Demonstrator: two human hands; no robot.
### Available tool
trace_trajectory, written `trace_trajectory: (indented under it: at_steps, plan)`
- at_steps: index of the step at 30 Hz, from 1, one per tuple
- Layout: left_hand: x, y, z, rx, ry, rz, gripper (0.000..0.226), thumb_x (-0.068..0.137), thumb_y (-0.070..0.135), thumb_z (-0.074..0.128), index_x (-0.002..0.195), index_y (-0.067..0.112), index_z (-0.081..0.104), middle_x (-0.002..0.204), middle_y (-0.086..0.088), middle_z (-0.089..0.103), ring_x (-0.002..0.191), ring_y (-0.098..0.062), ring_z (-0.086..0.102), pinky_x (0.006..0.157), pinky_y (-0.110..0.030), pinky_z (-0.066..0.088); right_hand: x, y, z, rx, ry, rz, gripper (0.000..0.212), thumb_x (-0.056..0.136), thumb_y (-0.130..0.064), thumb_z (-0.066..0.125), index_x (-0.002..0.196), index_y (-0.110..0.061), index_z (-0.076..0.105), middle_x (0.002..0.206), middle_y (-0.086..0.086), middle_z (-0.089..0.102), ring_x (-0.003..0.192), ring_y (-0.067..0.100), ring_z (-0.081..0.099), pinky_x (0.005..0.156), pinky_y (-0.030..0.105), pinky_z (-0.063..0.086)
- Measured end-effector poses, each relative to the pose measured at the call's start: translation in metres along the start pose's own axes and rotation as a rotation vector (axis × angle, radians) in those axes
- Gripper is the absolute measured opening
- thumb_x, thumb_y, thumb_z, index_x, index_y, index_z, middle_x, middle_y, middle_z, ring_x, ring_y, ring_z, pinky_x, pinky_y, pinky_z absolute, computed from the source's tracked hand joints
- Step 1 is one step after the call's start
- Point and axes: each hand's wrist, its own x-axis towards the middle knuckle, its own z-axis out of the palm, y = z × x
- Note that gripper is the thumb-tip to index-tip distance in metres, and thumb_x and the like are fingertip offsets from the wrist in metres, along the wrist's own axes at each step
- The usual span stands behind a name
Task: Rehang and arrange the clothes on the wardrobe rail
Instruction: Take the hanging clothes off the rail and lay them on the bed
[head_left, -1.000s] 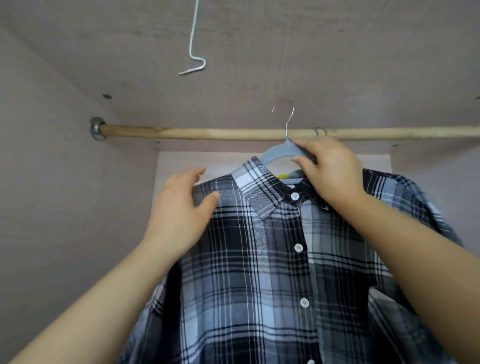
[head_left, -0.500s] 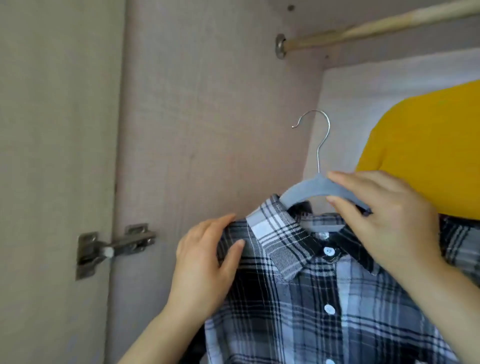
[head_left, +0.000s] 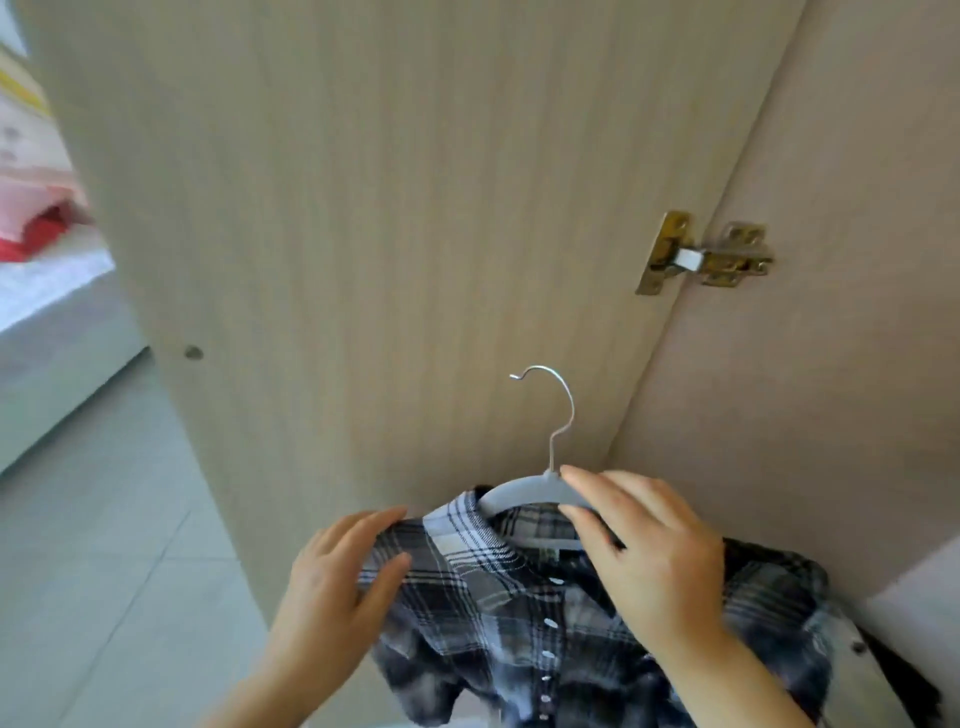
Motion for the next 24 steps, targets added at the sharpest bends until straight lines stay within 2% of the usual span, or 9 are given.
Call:
trace_trajectory:
  at_steps: [3, 6, 9, 13, 16, 21, 24]
  plan:
    - [-0.030, -0.044, -0.046, 0.035, 0.094, -0.092, 0.046, 0.075, 0.059, 0.040, 0.113, 0.036, 0.054, 0.106, 0.031, 0.046, 0.101, -0.007, 0.051, 0.088, -0.035, 0.045, 0.007, -0.055, 0.043, 0.156, -0.031, -0.054, 0.021, 0.086, -0.029, 0.059, 0.098, -0.019, 0.074, 0.084, -0.004, 0.068, 0.076, 0.011, 0.055, 0.070, 0.021, 0.044]
    - [-0.056, -0.089, -0.096, 0.103, 0.243, -0.170, 0.042, 0.077, 0.055, 0.042, 0.112, 0.035, 0.055, 0.109, 0.033, 0.045, 0.097, 0.005, 0.045, 0.084, -0.035, 0.044, 0.023, -0.121, 0.085, 0.283, -0.054, -0.144, 0.021, 0.085, -0.029, 0.060, 0.099, -0.021, 0.073, 0.084, -0.005, 0.067, 0.070, 0.013, 0.059, 0.065, 0.022, 0.046]
    - [-0.077, -0.134, -0.150, 0.180, 0.394, -0.236, 0.037, 0.081, 0.052, 0.044, 0.109, 0.034, 0.058, 0.107, 0.039, 0.046, 0.095, 0.008, 0.042, 0.081, -0.032, 0.042, 0.041, -0.194, 0.129, 0.421, -0.075, -0.205, 0.020, 0.085, -0.029, 0.061, 0.101, -0.023, 0.072, 0.083, -0.006, 0.066, 0.069, 0.012, 0.057, 0.063, 0.021, 0.046]
    - [-0.094, -0.191, -0.228, 0.313, 0.542, -0.285, 0.056, 0.088, 0.060, 0.035, 0.104, 0.016, 0.066, 0.102, 0.021, 0.051, 0.094, 0.006, 0.042, 0.079, -0.036, 0.045, 0.063, -0.295, 0.186, 0.586, -0.122, -0.262, 0.023, 0.083, -0.032, 0.059, 0.104, -0.027, 0.068, 0.083, -0.006, 0.067, 0.069, 0.012, 0.060, 0.063, 0.019, 0.047]
    - [-0.106, -0.233, -0.285, 0.380, 0.613, -0.367, 0.056, 0.088, 0.060, 0.035, 0.103, 0.016, 0.067, 0.099, 0.017, 0.053, 0.094, 0.007, 0.040, 0.081, -0.035, 0.042, 0.079, -0.369, 0.227, 0.674, -0.156, -0.281, 0.027, 0.082, -0.034, 0.058, 0.108, -0.030, 0.058, 0.082, -0.007, 0.066, 0.068, 0.011, 0.061, 0.056, 0.020, 0.049]
    - [-0.127, -0.285, -0.370, 0.491, 0.699, -0.494, 0.040, 0.083, 0.043, 0.043, 0.107, 0.020, 0.066, 0.103, 0.016, 0.055, 0.099, 0.002, 0.042, 0.090, -0.041, 0.043, 0.103, -0.481, 0.282, 0.857, -0.256, -0.295, 0.027, 0.080, -0.036, 0.059, 0.101, -0.023, 0.069, 0.082, -0.007, 0.066, 0.067, 0.011, 0.060, 0.055, 0.018, 0.049]
    - [-0.135, -0.315, -0.412, 0.562, 0.757, -0.537, 0.040, 0.083, 0.042, 0.044, 0.107, 0.019, 0.066, 0.104, 0.016, 0.054, 0.099, -0.007, 0.049, 0.089, -0.044, 0.047, 0.116, -0.540, 0.312, 0.957, -0.296, -0.309, 0.027, 0.074, -0.028, 0.071, 0.100, -0.021, 0.070, 0.083, -0.006, 0.066, 0.068, 0.010, 0.060, 0.058, 0.015, 0.047]
